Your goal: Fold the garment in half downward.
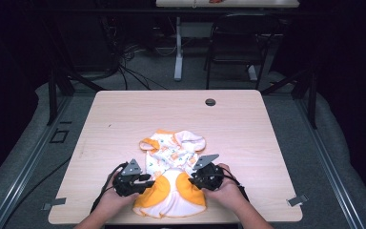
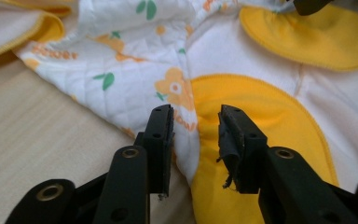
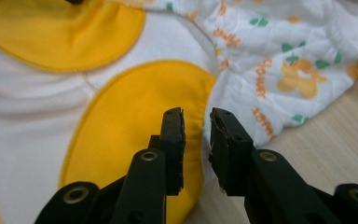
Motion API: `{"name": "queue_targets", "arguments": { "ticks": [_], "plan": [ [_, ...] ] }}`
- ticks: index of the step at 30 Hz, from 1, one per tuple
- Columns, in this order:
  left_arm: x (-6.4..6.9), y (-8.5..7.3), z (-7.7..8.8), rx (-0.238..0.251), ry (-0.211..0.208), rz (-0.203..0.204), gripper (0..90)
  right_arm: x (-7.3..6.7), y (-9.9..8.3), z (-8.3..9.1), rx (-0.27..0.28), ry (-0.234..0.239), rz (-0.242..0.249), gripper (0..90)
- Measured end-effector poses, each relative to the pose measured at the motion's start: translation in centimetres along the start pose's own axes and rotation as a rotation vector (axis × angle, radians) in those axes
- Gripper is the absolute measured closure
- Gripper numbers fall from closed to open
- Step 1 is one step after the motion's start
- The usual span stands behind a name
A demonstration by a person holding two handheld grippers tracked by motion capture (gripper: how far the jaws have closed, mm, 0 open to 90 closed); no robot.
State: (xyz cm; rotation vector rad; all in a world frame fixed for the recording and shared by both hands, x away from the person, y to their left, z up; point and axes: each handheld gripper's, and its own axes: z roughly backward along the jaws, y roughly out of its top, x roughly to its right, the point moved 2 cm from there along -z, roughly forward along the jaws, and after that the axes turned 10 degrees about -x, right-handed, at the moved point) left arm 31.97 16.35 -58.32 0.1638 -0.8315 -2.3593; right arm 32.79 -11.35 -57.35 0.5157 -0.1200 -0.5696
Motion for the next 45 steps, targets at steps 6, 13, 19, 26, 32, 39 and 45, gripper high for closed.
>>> {"name": "queue_targets", "arguments": {
  "ticks": [6, 13, 19, 26, 32, 39, 45],
  "plan": [
    [-1.7, 1.6, 0.9, 0.029, 0.015, 0.022, 55.3, 0.9, 1.0, 0.8, 0.022, -0.008, 0.009, 72.5],
    [-3.7, 4.3, 1.2, 0.042, 0.031, 0.026, 54.9, 3.5, 2.9, 1.1, -0.011, -0.048, 0.005, 72.2],
    [-5.7, 6.5, 0.8, 0.016, 0.031, 0.041, 57.6, 5.6, 4.8, 1.4, -0.028, -0.074, 0.0, 71.4],
    [-7.8, 8.2, 0.0, 0.006, 0.068, 0.056, 60.5, 7.0, 7.1, 1.1, -0.057, -0.133, 0.032, 71.5],
    [-8.8, 9.3, -1.0, -0.003, 0.061, 0.045, 61.0, 8.4, 8.5, 0.4, -0.075, -0.142, 0.038, 71.5],
    [-9.8, 10.5, -2.0, -0.026, 0.058, 0.046, 64.7, 10.2, 9.8, -0.6, -0.075, -0.139, 0.008, 71.7],
    [-10.9, 11.2, -2.7, -0.041, 0.078, 0.06, 65.6, 11.3, 10.4, -2.1, -0.1, -0.16, -0.022, 72.1]
  ]
}}
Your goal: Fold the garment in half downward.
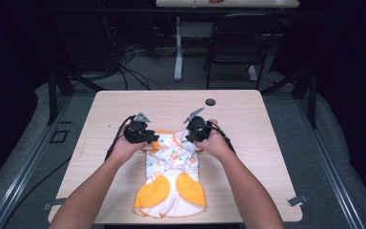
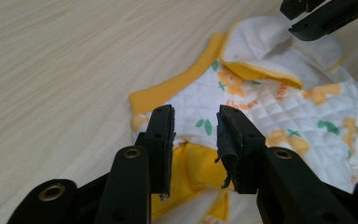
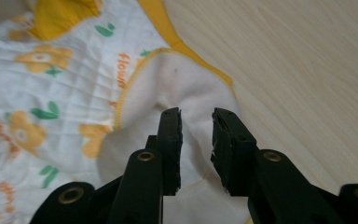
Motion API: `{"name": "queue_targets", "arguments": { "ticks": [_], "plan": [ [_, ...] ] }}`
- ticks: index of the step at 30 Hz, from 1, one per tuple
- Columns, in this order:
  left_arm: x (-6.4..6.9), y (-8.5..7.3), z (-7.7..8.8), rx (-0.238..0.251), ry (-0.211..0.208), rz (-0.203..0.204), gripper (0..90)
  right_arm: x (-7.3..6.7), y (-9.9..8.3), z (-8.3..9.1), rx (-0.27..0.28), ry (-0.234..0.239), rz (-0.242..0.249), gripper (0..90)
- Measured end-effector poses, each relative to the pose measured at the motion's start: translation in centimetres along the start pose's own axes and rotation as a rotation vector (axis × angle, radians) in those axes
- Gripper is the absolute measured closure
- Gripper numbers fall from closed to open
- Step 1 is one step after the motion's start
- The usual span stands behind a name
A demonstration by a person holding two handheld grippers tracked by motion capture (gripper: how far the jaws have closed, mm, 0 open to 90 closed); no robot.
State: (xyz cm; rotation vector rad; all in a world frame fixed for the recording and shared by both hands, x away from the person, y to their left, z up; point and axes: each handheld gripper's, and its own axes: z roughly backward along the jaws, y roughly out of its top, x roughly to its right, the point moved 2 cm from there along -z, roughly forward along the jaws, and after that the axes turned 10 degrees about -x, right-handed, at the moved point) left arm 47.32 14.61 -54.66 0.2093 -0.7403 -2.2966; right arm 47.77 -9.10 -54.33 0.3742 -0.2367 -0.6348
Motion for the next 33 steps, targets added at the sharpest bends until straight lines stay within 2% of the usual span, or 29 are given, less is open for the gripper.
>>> {"name": "queue_targets", "arguments": {
  "ticks": [1, 3, 4, 8, 10, 16, 18, 19, 20, 21, 23, 25, 26, 27, 30, 33],
  "plan": [
    [-0.2, 0.1, -0.1, -0.005, 0.005, 0.001, 65.6, 0.4, 0.3, -0.6, -0.014, -0.013, -0.014, 72.1],
    [-0.7, 0.4, -0.5, -0.01, 0.0, 0.003, 65.5, 0.5, 0.4, -0.7, -0.007, -0.015, -0.021, 72.0],
    [-0.8, 0.4, -0.6, 0.0, 0.011, 0.008, 65.4, 0.9, 0.8, -1.0, 0.001, -0.019, -0.037, 72.0],
    [-1.5, 0.3, -1.3, -0.014, 0.019, 0.007, 65.3, 1.3, 1.1, -1.4, 0.0, -0.019, -0.055, 71.6],
    [-1.9, 0.1, -1.9, -0.03, 0.03, 0.018, 64.9, 1.4, 1.2, -2.0, -0.011, -0.026, -0.063, 70.5],
    [-2.4, -0.2, -2.4, -0.031, 0.048, 0.03, 62.0, 1.5, 1.2, -2.9, -0.037, -0.02, -0.077, 66.6],
    [-2.6, -0.4, -2.8, -0.043, 0.062, 0.034, 60.6, 1.5, 1.1, -3.2, -0.057, -0.036, -0.068, 64.3],
    [-2.7, -0.4, -2.9, -0.042, 0.064, 0.041, 59.6, 1.4, 1.1, -3.3, -0.045, -0.032, -0.079, 64.0],
    [-2.7, -0.5, -3.1, -0.047, 0.066, 0.04, 58.6, 1.5, 1.1, -3.3, -0.059, -0.03, -0.076, 63.1],
    [-2.7, -0.5, -3.1, -0.052, 0.069, 0.038, 57.7, 1.5, 1.0, -3.6, -0.054, -0.015, -0.095, 61.9],
    [-2.5, -0.5, -3.3, -0.057, 0.083, 0.039, 56.5, 1.7, 0.8, -3.7, -0.063, -0.001, -0.105, 60.5],
    [-2.5, -0.5, -3.4, -0.057, 0.079, 0.037, 56.5, 1.7, 0.7, -3.8, -0.061, 0.003, -0.115, 60.4],
    [-2.4, -0.5, -3.5, -0.073, 0.064, 0.034, 55.9, 1.8, 0.7, -3.8, -0.06, 0.012, -0.121, 60.1],
    [-2.3, -0.6, -3.7, -0.075, 0.074, 0.035, 55.3, 1.8, 0.6, -3.9, -0.057, 0.021, -0.129, 60.0],
    [-2.2, -0.7, -4.0, -0.088, 0.061, 0.042, 54.2, 2.0, 0.5, -3.9, -0.067, 0.031, -0.119, 59.7],
    [-2.1, -0.7, -4.2, -0.083, 0.073, 0.046, 54.3, 2.0, 0.5, -3.9, -0.066, 0.034, -0.124, 59.9]
  ]
}}
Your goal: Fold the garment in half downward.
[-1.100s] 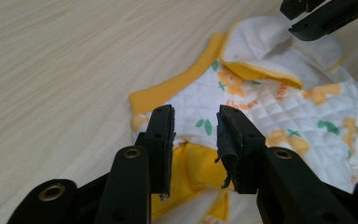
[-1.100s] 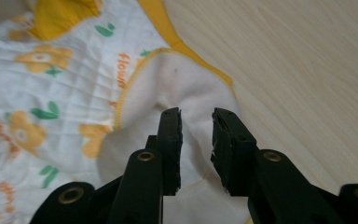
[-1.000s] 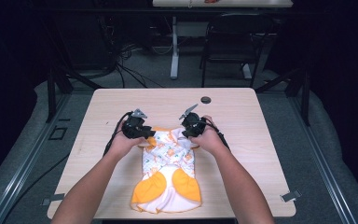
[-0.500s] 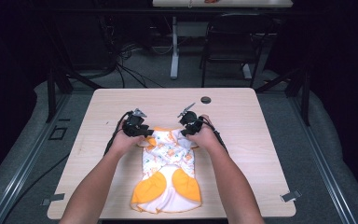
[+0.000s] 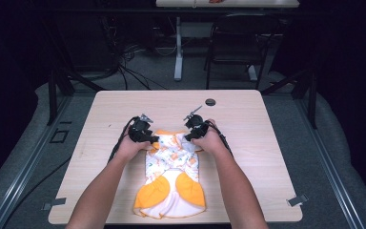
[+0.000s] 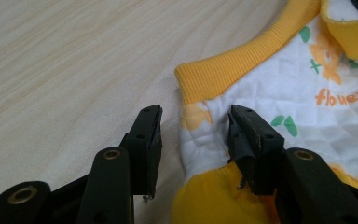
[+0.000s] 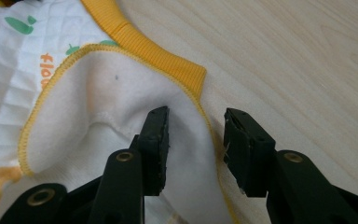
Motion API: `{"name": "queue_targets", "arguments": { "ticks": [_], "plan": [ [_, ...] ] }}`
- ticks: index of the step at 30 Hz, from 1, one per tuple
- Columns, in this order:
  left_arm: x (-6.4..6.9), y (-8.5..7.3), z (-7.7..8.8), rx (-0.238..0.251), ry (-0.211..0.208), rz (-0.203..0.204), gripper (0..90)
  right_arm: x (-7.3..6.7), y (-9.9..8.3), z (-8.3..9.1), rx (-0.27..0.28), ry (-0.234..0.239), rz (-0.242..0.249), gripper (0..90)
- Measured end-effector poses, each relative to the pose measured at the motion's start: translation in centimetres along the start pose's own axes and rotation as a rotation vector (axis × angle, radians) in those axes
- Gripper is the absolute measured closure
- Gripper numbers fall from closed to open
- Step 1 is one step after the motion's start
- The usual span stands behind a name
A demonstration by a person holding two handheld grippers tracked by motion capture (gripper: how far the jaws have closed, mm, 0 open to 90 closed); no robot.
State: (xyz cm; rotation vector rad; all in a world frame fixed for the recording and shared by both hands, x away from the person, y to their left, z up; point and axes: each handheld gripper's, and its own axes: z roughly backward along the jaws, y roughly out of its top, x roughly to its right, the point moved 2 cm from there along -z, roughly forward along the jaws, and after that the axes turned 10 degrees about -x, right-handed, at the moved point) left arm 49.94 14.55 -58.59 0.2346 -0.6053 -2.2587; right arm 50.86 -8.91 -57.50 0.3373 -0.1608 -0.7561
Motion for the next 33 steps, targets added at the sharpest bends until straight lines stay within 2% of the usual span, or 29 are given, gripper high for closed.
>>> {"name": "queue_targets", "arguments": {
  "ticks": [3, 4, 6, 8, 10, 13, 14, 15, 16, 17, 18, 20, 21, 22, 26, 28, 30, 33],
  "plan": [
    [-0.1, -0.1, 0.0, 0.003, -0.014, 0.002, 54.7, 0.1, -0.1, -0.1, 0.006, 0.017, -0.027, 60.0],
    [-0.1, -0.2, 0.0, 0.02, -0.01, 0.005, 54.8, 0.3, -0.2, -0.1, 0.01, 0.041, -0.048, 60.0],
    [-0.1, -0.3, 0.0, 0.021, -0.014, 0.004, 55.9, 0.4, -0.3, -0.2, 0.028, 0.063, -0.076, 60.7],
    [0.0, -0.4, 0.0, 0.029, -0.027, 0.003, 63.0, 0.5, -0.3, -0.2, 0.019, 0.065, -0.062, 61.5],
    [0.1, -0.4, 0.0, 0.029, -0.036, 0.002, 66.0, 0.4, -0.4, -0.2, 0.037, 0.08, -0.067, 68.1],
    [0.1, -0.4, 0.1, 0.028, -0.039, 0.007, 70.6, 0.1, -0.2, -0.2, 0.029, 0.097, -0.072, 76.1],
    [0.1, -0.5, 0.1, 0.029, -0.04, 0.008, 72.0, 0.1, -0.2, -0.1, 0.009, 0.094, -0.055, 77.9],
    [0.1, -0.5, 0.1, 0.033, -0.045, 0.012, 74.2, -0.1, -0.2, -0.2, 0.022, 0.093, -0.062, 79.8],
    [0.1, -0.5, 0.1, 0.033, -0.048, 0.016, 76.5, -0.2, -0.2, -0.1, 0.014, 0.087, -0.048, 82.0],
    [0.0, -0.5, 0.1, 0.034, -0.054, 0.019, 78.1, -0.4, -0.2, -0.2, 0.035, 0.089, -0.065, 83.7],
    [0.1, -0.6, 0.1, 0.034, -0.057, 0.02, 79.6, -0.4, -0.1, -0.1, 0.02, 0.081, -0.048, 85.2],
    [0.2, -0.5, 0.1, 0.034, -0.055, 0.022, 82.5, -0.7, -0.1, -0.1, 0.025, 0.061, -0.039, 86.6],
    [0.2, -0.5, 0.1, 0.031, -0.048, 0.02, 82.9, -0.7, -0.1, 0.0, 0.009, 0.049, -0.019, 86.8],
    [0.4, -0.4, 0.3, 0.018, -0.037, 0.012, 83.3, -0.8, -0.1, 0.0, 0.016, 0.044, -0.019, 87.1],
    [0.4, -0.3, 0.7, 0.021, -0.027, 0.002, 84.5, -0.9, -0.2, 0.4, 0.016, 0.032, 0.002, 87.3],
    [0.4, -0.3, 1.1, 0.027, -0.031, 0.002, 84.7, -1.2, -0.2, 0.7, 0.04, 0.038, -0.002, 87.4],
    [0.4, -0.2, 1.5, 0.034, -0.029, -0.003, 84.9, -1.2, -0.2, 1.3, 0.037, 0.026, 0.026, 87.4],
    [0.5, 0.1, 2.4, 0.051, -0.021, -0.015, 85.0, -1.3, -0.2, 2.0, 0.063, 0.019, 0.039, 87.4]
  ]
}}
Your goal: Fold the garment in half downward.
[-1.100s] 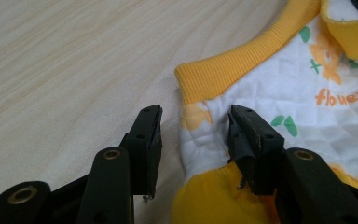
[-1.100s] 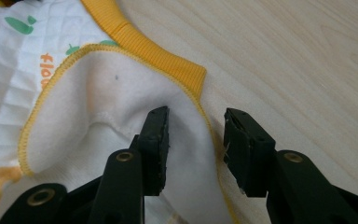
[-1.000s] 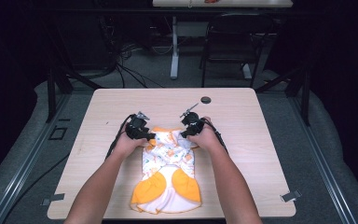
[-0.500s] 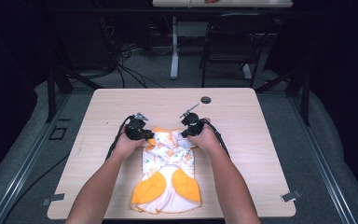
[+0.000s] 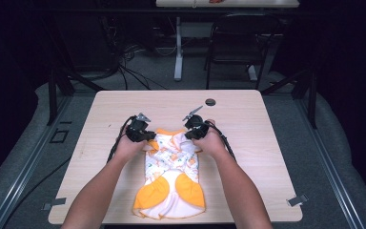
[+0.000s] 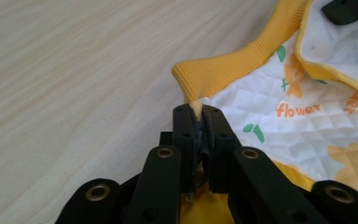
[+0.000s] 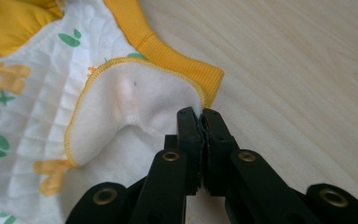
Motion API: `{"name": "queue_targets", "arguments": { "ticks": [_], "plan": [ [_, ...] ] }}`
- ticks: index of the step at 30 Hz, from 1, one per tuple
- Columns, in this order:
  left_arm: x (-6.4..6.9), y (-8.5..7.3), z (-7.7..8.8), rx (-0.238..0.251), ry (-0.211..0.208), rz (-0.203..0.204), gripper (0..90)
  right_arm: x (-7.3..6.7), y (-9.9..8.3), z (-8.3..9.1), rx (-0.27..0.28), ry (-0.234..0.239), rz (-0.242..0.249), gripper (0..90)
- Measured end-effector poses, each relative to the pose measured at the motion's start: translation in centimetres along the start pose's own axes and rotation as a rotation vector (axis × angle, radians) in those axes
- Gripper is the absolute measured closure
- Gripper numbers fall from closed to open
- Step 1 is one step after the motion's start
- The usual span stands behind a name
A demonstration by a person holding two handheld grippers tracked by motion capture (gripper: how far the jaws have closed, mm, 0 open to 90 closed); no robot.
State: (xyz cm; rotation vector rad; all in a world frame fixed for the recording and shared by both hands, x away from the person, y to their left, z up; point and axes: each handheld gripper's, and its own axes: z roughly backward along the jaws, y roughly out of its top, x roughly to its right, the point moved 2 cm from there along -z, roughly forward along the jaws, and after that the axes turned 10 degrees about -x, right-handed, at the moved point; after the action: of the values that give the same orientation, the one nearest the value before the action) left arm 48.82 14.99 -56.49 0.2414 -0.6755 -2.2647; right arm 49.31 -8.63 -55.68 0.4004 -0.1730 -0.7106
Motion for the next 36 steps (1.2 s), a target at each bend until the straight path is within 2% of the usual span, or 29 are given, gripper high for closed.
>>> {"name": "queue_targets", "arguments": {
  "ticks": [2, 5, 9, 15, 21, 25, 36],
  "plan": [
    [0.1, 0.3, 0.7, 0.011, 0.0, -0.01, 85.0, -0.1, 0.0, 0.7, 0.001, -0.001, 0.012, 87.3],
    [0.1, 0.7, 1.5, 0.034, 0.011, -0.021, 85.0, -0.1, 0.2, 1.9, 0.047, -0.01, 0.014, 87.4],
    [0.0, 1.2, 2.4, 0.055, 0.02, -0.021, 84.9, -0.2, 0.5, 2.8, 0.064, -0.023, 0.021, 87.3],
    [0.2, 1.6, 3.3, 0.063, 0.038, -0.037, 84.9, -0.6, 1.0, 4.2, 0.071, -0.038, 0.057, 87.3],
    [0.1, 2.2, 4.3, 0.083, 0.044, -0.034, 85.0, -0.6, 1.4, 5.1, 0.09, -0.045, 0.055, 87.3],
    [0.1, 2.8, 4.8, 0.091, 0.05, -0.044, 84.9, -0.5, 1.7, 5.7, 0.086, -0.06, 0.063, 87.3],
    [0.0, 4.7, 6.1, 0.128, 0.068, -0.06, 84.9, 0.3, 2.7, 7.6, 0.124, -0.112, 0.052, 87.3]
  ]
}}
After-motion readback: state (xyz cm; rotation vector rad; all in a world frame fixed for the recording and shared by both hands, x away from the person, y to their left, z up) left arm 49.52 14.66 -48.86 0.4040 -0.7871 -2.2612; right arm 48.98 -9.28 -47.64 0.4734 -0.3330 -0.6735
